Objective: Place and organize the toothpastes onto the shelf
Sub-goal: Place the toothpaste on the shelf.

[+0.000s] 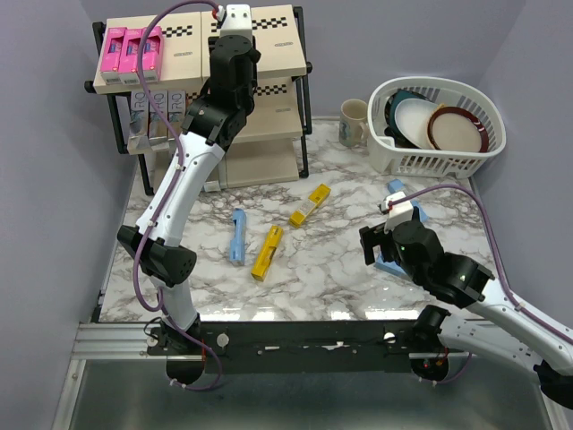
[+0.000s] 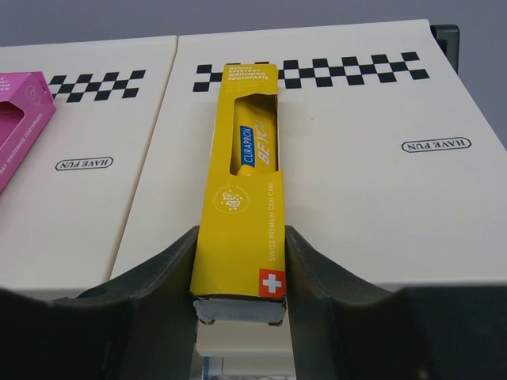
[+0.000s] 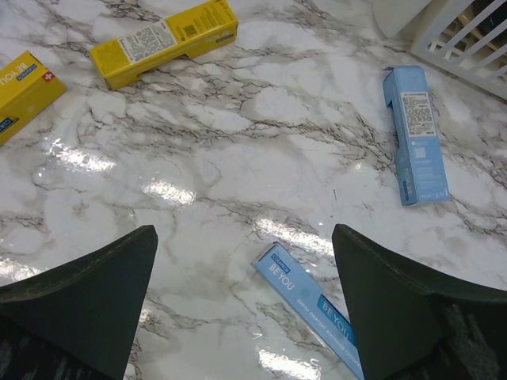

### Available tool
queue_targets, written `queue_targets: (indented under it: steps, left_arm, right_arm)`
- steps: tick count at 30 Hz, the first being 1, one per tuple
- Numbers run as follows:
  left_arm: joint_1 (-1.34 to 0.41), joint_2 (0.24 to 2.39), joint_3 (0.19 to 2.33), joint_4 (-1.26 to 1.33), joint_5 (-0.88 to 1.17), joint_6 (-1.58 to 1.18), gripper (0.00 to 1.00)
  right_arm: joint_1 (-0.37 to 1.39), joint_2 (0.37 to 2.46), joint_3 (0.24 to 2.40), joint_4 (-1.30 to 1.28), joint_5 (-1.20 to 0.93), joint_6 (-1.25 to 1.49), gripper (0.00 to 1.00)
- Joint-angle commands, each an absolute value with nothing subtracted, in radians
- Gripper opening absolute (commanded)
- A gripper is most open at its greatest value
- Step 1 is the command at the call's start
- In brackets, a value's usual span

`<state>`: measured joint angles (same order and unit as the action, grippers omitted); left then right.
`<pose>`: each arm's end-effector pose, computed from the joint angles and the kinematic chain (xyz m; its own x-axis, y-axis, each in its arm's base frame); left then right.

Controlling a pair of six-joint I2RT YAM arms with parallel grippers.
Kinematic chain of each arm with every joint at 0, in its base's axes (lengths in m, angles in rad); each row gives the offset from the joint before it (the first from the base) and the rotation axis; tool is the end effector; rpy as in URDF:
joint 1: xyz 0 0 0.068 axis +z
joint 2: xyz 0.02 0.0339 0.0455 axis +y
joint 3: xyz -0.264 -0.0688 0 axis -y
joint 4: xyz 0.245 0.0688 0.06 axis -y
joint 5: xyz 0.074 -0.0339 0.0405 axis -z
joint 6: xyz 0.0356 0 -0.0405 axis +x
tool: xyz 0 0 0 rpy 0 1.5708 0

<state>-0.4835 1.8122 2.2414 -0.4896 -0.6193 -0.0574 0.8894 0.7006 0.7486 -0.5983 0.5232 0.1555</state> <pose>0.3493 -0.1601 0.5201 -0.0456 -0.0288 -0.9985 -0.1373 0.9903 -0.0223 0.1079 0.1048 0.3006 -0.3881 -0.2655 -0.8825 -0.3486 0.9287 -0.1261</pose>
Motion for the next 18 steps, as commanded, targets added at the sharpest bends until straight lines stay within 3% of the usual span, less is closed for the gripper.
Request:
queue_targets:
  steps: [1, 4, 15, 18]
  left_arm:
    - [-0.474, 1.778, 2.241, -0.485, -0.633, -0.057, 0.47]
    - [-0.469, 1.778, 2.241, -0.48, -0.64, -0.054, 0.43]
    - [-0.439, 1.786, 2.24, -0.482, -0.634, -0.061, 0.43]
    - [-0.436, 1.786, 2.241, -0.482, -0.621, -0.064, 0.56]
  right_arm:
    - [0.891, 0.699, 0.747, -0.583, 0.511, 0.143, 1.0]
    - [0.891, 0.701, 0.747, -0.581, 0.509, 0.144, 1.0]
    - [0.891, 0.707, 0.749, -0.581, 0.5, 0.138, 1.0]
    - [0.891, 0.707, 0.749, -0.581, 0.5, 0.14, 1.0]
